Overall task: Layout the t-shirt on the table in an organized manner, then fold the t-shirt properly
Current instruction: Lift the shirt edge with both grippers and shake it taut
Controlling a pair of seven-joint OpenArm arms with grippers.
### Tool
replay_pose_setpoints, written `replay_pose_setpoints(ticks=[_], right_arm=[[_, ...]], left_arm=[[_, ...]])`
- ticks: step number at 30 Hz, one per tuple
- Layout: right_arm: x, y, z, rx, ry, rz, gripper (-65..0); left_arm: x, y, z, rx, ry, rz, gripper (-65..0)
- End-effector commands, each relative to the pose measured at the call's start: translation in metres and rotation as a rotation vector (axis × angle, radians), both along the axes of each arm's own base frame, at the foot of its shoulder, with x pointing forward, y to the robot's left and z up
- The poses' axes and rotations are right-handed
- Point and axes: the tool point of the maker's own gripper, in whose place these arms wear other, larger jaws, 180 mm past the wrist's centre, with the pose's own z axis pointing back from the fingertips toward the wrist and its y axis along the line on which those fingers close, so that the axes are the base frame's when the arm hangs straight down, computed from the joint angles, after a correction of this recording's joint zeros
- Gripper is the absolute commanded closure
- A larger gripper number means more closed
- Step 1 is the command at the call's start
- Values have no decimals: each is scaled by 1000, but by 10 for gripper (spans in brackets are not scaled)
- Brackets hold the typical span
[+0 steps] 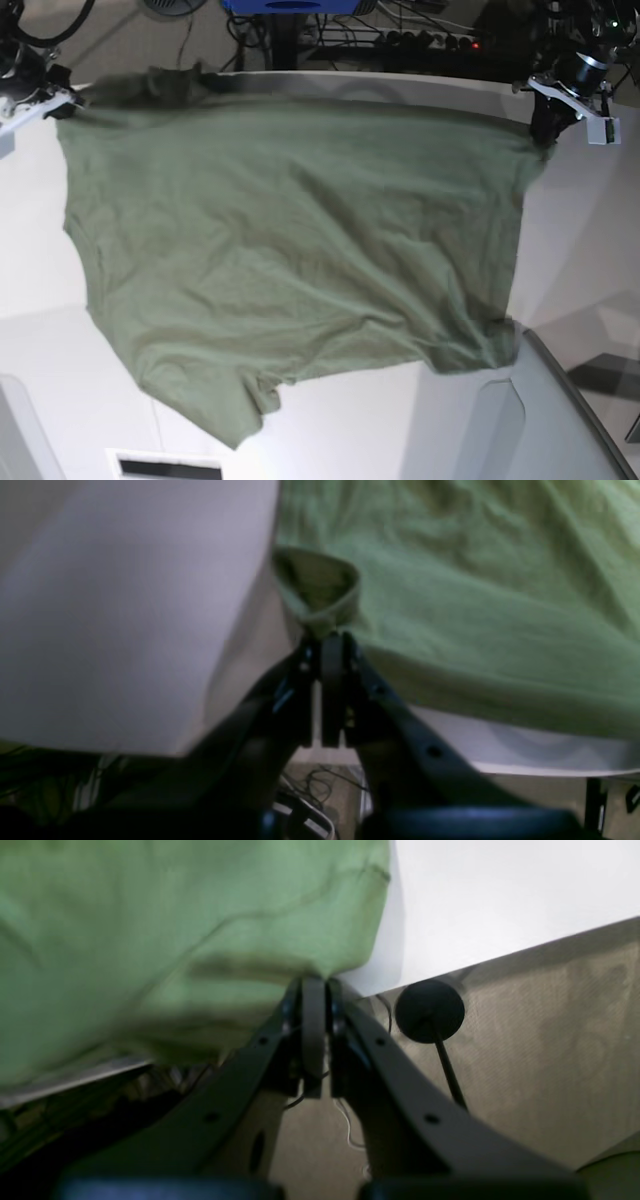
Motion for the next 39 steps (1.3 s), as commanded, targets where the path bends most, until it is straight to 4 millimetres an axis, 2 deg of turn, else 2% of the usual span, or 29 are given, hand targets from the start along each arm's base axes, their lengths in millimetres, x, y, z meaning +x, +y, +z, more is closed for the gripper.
replay_pose_setpoints(ticks=[1,3,9,12,19,23,29,32,39], right_arm=[[4,-6,7,-20,-14,12,0],[-2,-1,3,-1,20,19,0],[-8,0,2,5,45,23,0],[-6,1,2,7,41,28,0],[-4,1,2,6,38,30,0],[-2,2,-1,12,43,32,0],[0,21,-8,46,57,85,0],[0,21,-9,46,59,84,0],[-1,22,-9,49,61,86,0]], left_arm=[[5,-1,10,3,-39,-15,0],[2,-3,8,-3,-32,-15,0],[-24,-4,4,1,21,-15,0],[-27,-10,9,1,13,-17,0],[-31,7,37,63,-47,57,0],[-44,4,31,55,-6,66,0],[-45,3,27,46,0,79,0],[-46,11,31,66,-4,96,0],[-59,16,0,121,106,104,0]])
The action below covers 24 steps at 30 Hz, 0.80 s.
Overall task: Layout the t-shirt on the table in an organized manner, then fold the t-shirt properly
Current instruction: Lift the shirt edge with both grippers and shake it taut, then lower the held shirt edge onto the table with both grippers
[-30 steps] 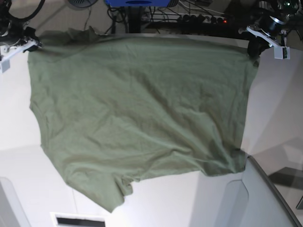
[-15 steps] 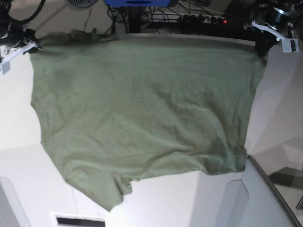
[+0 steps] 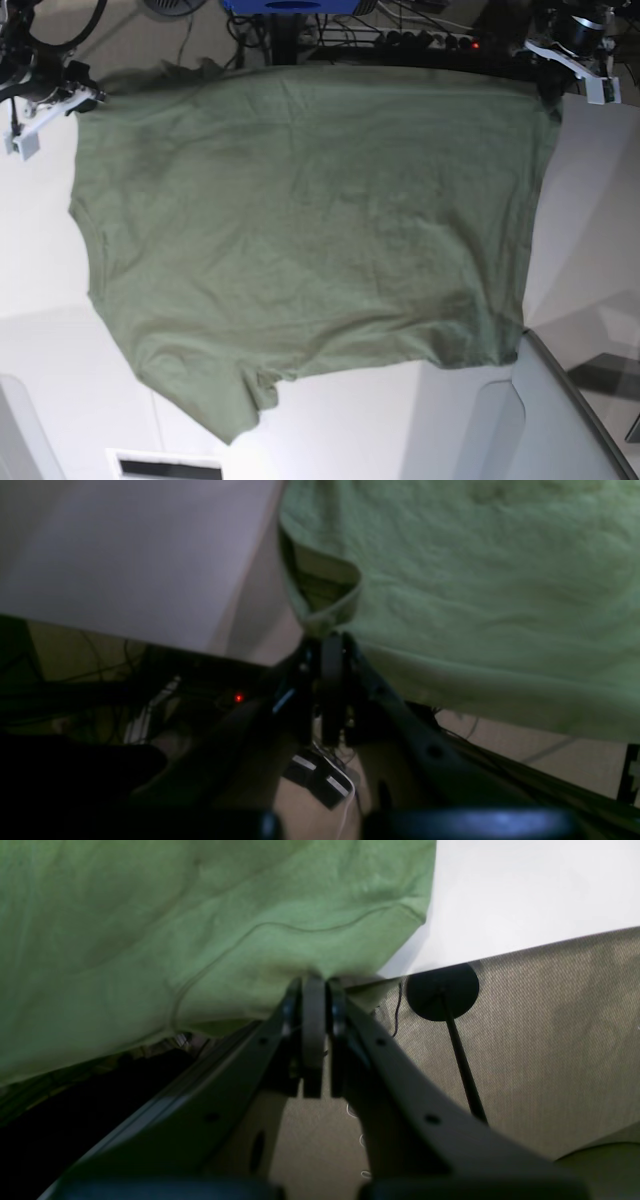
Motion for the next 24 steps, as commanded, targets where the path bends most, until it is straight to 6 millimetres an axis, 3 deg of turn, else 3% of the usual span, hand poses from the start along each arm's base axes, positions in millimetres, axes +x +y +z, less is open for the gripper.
replay_pose_setpoints(ticks=[1,9,18,21,24], right_arm=[[6,-3,5,-10,-26,6,0],[30,-12,2,5,-16,5,0],[79,-21,14,23,-57,20,0],[95,-27,8,43,-54,1,0],[109,-35,2,61,-47,-23,0]], left_arm=[[5,4,8,21,-25,-11,0],[26,3,4,17,6,-18,0],[76,14,13,85,1,-44,0],[89,20,4,117,33,-38,0],[106,13,-5,107,41,-63,0]])
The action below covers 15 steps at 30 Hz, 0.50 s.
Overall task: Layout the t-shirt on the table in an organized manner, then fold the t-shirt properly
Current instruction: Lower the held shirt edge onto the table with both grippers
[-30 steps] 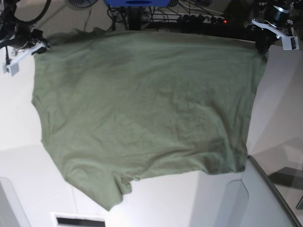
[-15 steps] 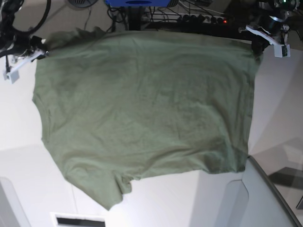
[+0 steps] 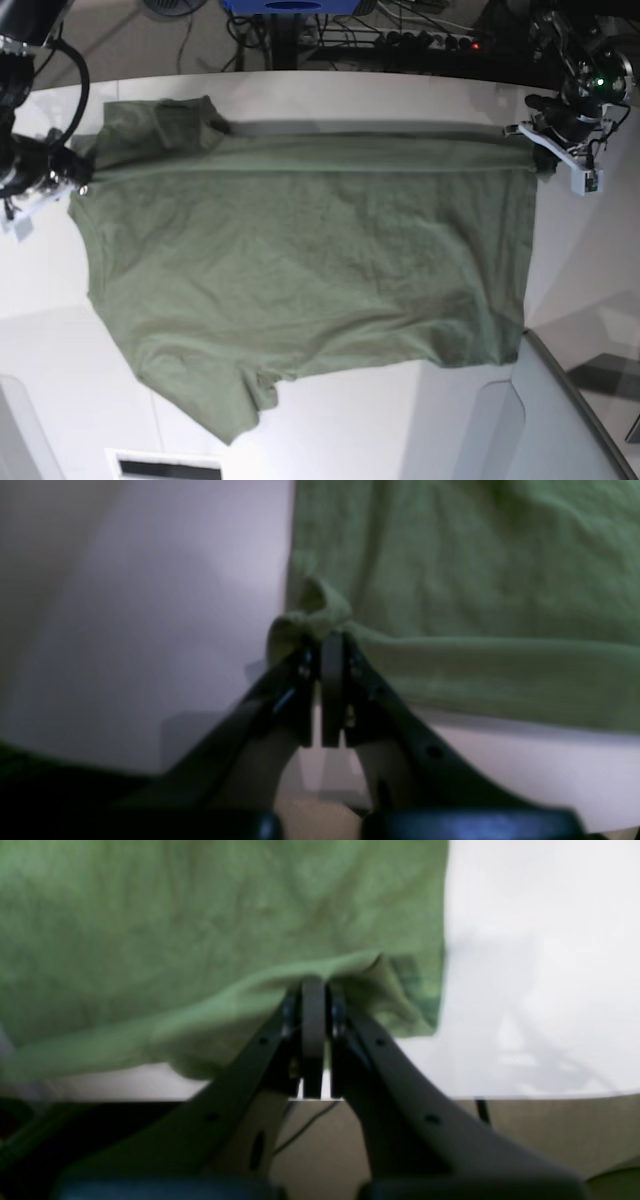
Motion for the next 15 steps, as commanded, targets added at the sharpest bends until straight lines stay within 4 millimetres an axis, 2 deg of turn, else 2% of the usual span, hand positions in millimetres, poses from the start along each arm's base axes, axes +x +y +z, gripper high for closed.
replay_pose_setpoints(ticks=[1,5,9,15], right_arm=[[15,-17,10,-38,-46,-14,0],[36,-15,-2,-46,-42,27,0],[44,-12,-20,-34,-33,20,0],[52,-13,-37,-39,-19,20,0]], left_arm=[[9,2,6,11,-28,-12,0],[23,-14,-11,-17,3,-48,0],[32,-17,-22,-44,19,-44,0],[35,-16,-25,-54,20,-37,0]])
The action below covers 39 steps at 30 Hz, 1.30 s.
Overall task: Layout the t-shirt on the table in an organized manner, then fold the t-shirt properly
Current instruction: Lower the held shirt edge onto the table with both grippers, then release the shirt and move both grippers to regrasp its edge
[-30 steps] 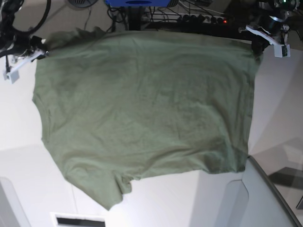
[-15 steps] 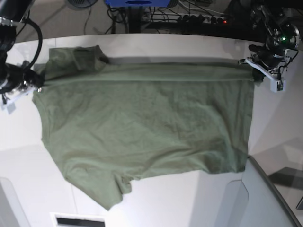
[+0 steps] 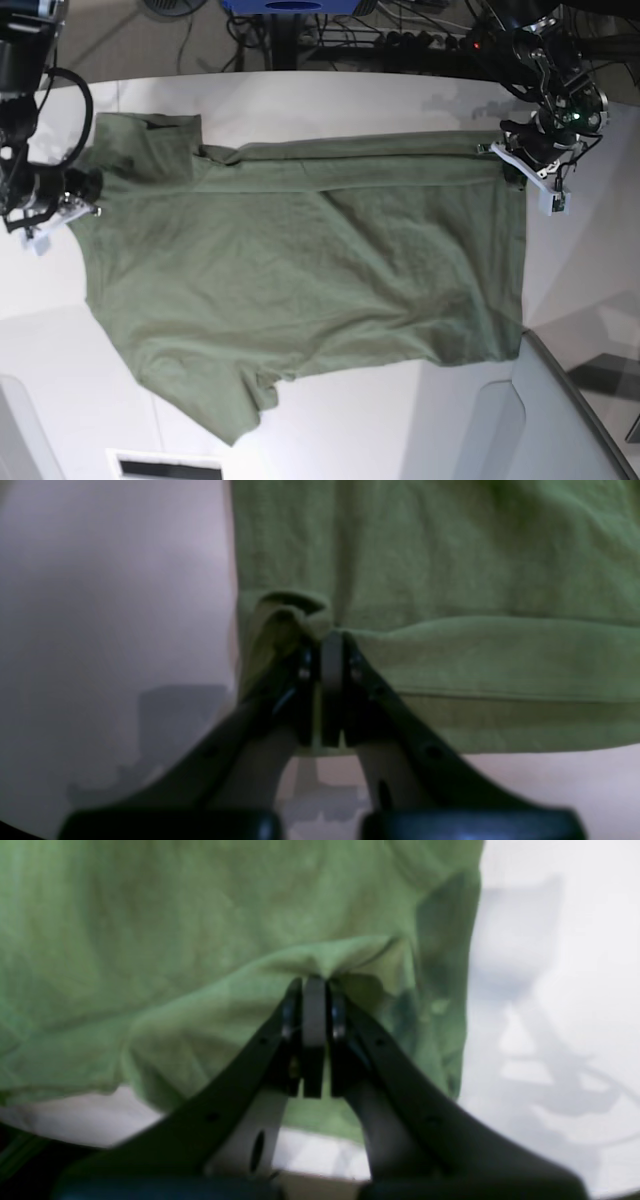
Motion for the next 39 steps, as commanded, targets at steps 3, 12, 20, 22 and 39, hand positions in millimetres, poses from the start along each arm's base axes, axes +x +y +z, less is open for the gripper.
replay_pose_setpoints(ticks=[3,12,20,22,39], right_arm=[[14,-7,7,-5,-38,-9,0],[22,-2,14,4,-35,14,-116],[19,3,53,-69,-165,85,-435],[6,8,57,-85,-176,107,-450],[-102,0,-8,-29,-15,-115,-432]], left_arm=[[8,15,12,33,-43,50,0],[21,12,18,72,-47,-2,0],[33,26,58,151,-137,-8,-329],[27,42,74,185,-169,31,-434],[-32,78,100,111,-249,47,-477]])
